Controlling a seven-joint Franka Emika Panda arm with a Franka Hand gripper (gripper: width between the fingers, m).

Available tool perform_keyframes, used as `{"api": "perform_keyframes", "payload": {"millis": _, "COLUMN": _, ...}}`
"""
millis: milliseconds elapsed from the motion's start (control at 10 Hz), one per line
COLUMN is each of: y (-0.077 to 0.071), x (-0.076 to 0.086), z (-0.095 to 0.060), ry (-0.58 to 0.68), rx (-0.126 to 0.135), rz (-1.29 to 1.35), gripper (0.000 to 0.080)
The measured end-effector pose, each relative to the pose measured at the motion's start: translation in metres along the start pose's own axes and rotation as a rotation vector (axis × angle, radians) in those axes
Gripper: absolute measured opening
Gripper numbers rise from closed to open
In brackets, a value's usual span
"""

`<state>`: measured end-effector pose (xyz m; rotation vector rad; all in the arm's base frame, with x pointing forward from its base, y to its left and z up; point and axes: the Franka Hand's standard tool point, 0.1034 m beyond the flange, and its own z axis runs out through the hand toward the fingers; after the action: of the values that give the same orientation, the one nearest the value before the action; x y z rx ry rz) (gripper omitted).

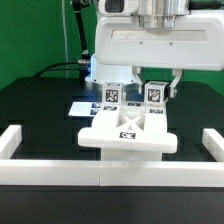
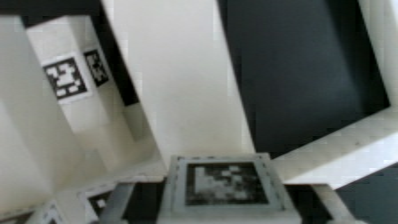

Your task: Assemble chair

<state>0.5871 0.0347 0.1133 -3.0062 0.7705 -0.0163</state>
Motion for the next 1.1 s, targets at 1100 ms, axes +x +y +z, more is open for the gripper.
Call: {"api": "perform_keyframes", "payload": {"millis": 1100, "y": -0.0022, "x": -0.0019, "z": 0.0004, "ry": -0.003, "rx": 0.0, "rz": 0.464, "gripper": 0.0493}}
